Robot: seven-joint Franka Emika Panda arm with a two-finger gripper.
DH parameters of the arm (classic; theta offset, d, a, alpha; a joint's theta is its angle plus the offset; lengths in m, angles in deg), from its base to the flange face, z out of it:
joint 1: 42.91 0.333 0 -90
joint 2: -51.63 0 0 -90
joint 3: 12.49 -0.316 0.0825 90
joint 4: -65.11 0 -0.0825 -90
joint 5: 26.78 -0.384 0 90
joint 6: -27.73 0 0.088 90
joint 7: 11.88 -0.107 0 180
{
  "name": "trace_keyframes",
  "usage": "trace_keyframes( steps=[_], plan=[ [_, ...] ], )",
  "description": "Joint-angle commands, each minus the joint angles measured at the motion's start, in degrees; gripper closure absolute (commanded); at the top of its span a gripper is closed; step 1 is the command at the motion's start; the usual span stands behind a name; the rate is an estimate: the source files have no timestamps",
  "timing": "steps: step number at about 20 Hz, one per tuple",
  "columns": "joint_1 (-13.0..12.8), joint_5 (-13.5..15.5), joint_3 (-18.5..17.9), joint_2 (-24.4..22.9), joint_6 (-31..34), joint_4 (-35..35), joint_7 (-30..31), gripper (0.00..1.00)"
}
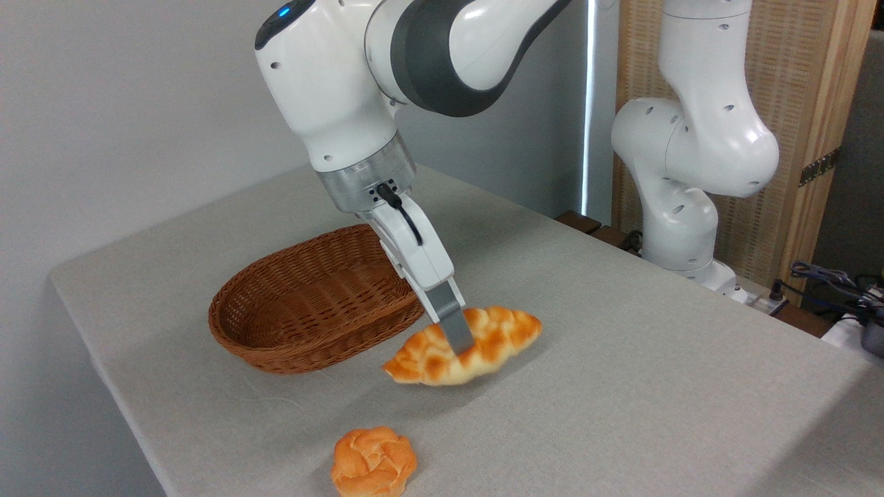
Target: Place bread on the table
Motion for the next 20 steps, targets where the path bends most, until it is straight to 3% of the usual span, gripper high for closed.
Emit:
trace_keyframes(
  steps=[1, 6, 16, 18, 20],
  plan=[
    [-0.61, -0.92, -3.15, -1.12, -0.33, 0.81, 3.33, 0.09],
    [-0.70, 0.31, -3.15, -1.20, -0.50, -0.32, 4.22, 0.00],
    [-0.17, 14.01, -4.03, -0.33, -0.42, -13.93, 4.92, 0.00],
    [2.37, 16.56, -2.28, 1.25, -0.33, -17.97, 9.64, 0.00],
    [2.90, 17.45, -0.26, 1.61, -0.42, -19.57, 13.09, 0.00]
  ],
)
